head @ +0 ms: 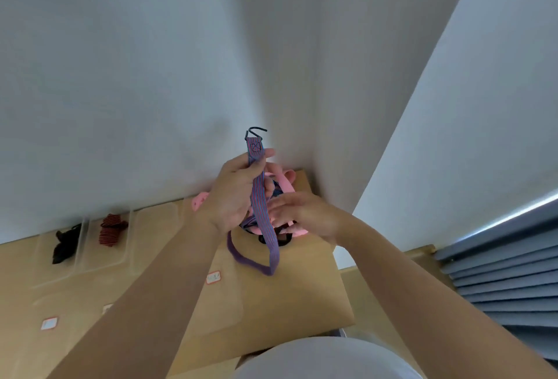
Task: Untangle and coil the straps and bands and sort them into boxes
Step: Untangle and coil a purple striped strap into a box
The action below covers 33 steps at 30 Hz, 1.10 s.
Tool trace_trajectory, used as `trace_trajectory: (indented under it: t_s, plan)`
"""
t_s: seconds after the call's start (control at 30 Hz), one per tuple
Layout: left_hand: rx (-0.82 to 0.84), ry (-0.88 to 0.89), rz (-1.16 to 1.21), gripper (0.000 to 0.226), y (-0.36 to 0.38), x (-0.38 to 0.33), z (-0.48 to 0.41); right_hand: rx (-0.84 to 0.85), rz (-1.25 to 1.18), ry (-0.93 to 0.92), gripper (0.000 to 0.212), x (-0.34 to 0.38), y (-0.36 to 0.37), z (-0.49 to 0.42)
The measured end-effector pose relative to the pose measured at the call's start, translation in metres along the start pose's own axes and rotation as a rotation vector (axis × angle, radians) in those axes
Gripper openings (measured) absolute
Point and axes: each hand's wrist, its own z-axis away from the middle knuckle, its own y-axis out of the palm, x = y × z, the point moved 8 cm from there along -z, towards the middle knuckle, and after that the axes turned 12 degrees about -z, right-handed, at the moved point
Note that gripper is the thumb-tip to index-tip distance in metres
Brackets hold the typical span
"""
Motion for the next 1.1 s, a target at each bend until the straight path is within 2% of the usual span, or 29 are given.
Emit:
trace_trajectory:
  t_s: [0.1,0.2,0.27,0.33,0.43,0.53,0.6,0.7,0.8,0.87,0.93,0.97,1.03,1.1]
  plan:
    - [-0.002,0.090,-0.137,0.025,0.017,-0.002,0.022,-0.042,-0.343,-0.069,0.021,0.023,-0.004,0.009]
    - [-0.033,0.141,-0.203,0.021,0.029,0.000,0.041,0.050,-0.439,-0.164,0.046,0.047,0.002,0.018]
    - [-0.047,0.135,-0.235,0.019,0.033,0.003,0.051,0.095,-0.475,-0.184,0.041,0.058,0.007,0.023]
    - [-0.041,0.124,-0.268,0.019,0.037,0.006,0.061,0.056,-0.542,-0.211,0.022,0.066,0.005,0.028]
    - [-0.014,0.092,-0.267,0.021,0.043,0.009,0.075,-0.003,-0.567,-0.276,0.027,0.074,-0.003,0.034]
    - [0.031,0.034,-0.101,0.038,0.046,0.011,0.089,-0.034,-0.451,-0.325,0.025,0.073,-0.003,0.039]
    - [0.021,0.011,-0.021,0.037,0.048,0.011,0.096,-0.049,-0.412,-0.366,0.025,0.075,-0.001,0.043]
    - [-0.114,0.031,-0.084,0.030,0.042,0.007,0.104,-0.077,-0.345,-0.435,0.025,0.084,0.008,0.058]
    - [-0.194,0.038,0.027,0.031,0.039,0.001,0.108,-0.116,-0.271,-0.530,0.025,0.090,0.020,0.074]
    - [-0.217,0.046,0.133,0.031,0.039,-0.005,0.109,-0.191,0.003,-0.757,0.025,0.096,0.024,0.089]
    - [-0.236,0.056,0.200,0.033,0.038,-0.010,0.109,-0.265,0.439,-1.015,0.031,0.090,0.030,0.100]
    - [-0.242,0.057,0.225,0.032,0.037,-0.012,0.109,-0.293,0.618,-1.063,0.036,0.082,0.031,0.099]
    - [-0.247,0.050,0.263,0.025,0.035,-0.014,0.107,-0.334,0.798,-1.035,0.042,0.063,0.026,0.094]
    - [-0.261,0.035,0.279,0.017,0.031,-0.014,0.104,-0.404,0.732,-0.931,0.040,0.047,0.012,0.092]
